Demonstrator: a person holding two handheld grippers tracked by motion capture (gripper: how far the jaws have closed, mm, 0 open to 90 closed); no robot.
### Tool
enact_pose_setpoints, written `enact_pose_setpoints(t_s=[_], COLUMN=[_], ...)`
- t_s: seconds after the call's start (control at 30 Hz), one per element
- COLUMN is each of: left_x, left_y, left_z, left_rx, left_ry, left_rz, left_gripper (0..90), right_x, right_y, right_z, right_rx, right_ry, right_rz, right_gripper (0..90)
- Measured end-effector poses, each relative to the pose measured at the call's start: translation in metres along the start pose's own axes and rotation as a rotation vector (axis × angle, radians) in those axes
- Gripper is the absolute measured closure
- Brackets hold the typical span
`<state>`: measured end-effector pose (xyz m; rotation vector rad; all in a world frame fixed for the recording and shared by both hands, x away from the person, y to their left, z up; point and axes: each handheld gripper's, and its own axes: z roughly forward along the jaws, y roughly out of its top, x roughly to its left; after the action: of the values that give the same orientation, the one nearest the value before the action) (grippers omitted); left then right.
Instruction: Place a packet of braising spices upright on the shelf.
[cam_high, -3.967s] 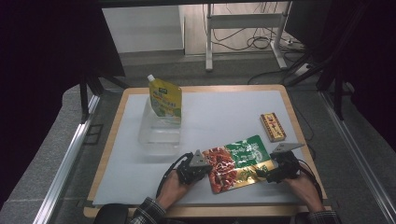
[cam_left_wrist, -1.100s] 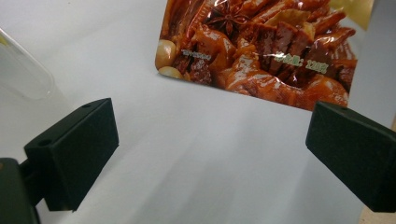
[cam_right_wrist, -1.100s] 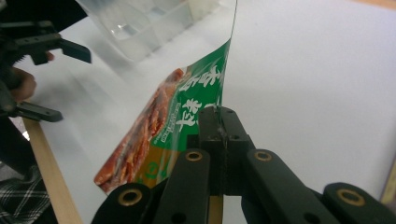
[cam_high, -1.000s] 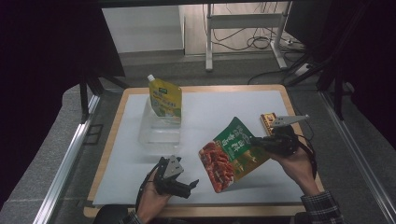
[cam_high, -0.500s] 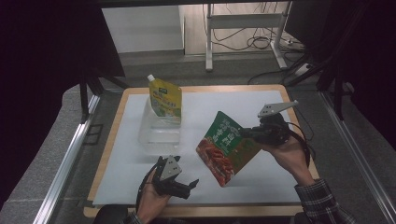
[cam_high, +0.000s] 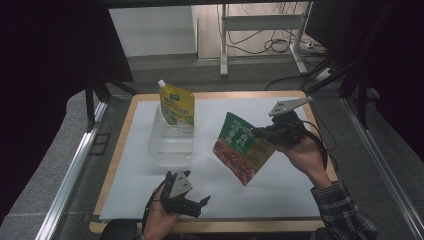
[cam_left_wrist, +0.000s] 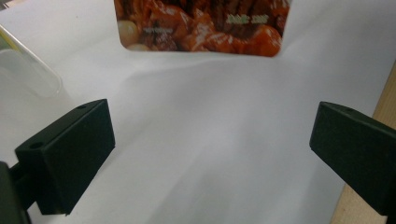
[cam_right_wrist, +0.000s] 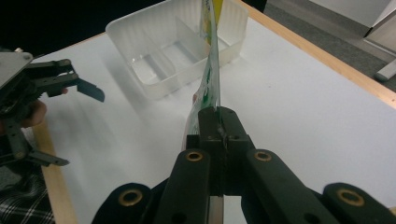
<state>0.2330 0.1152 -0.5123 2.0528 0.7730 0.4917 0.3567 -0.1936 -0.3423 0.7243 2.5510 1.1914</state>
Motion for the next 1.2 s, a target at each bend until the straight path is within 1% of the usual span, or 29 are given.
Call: enact_pose_setpoints(t_s=[0.2,0.4,0.5,0.67,0.93,1.2], left_x=[0.000,-0.003,-0.005,-0.006,-0.007,-0.007], left_y=[-0.004,-0.007,-0.007,-0.008,-0.008,-0.009], left_z=[-0.007,-0.009,-0.009,-0.012,-0.012,-0.011], left_rx=[-0.009,-0.005,0.000,-0.013,-0.013,-0.016], left_ry=[0.000,-0.003,-0.001,0.003,0.002,-0.001], left_rz=[-0.020,-0.014,-0.007,-0.005,-0.001,-0.007], left_gripper=[0.0,0.0,0.0,0.1,0.4,0.6], right_x=[-0.005,-0.012,-0.015,-0.018,-0.019,-0.018], right_y=[0.008,0.017,0.022,0.031,0.049,0.065], right_z=[0.003,0.009,0.013,0.017,0.027,0.040], right_rx=[-0.012,-0.022,-0.029,-0.042,-0.060,-0.060], right_ry=[-0.006,-0.013,-0.004,0.008,0.041,0.062], right_rz=[-0.020,-0.031,-0.032,-0.036,-0.049,-0.054], right_gripper=[89.5,89.5,89.5,89.5,89.5,89.5])
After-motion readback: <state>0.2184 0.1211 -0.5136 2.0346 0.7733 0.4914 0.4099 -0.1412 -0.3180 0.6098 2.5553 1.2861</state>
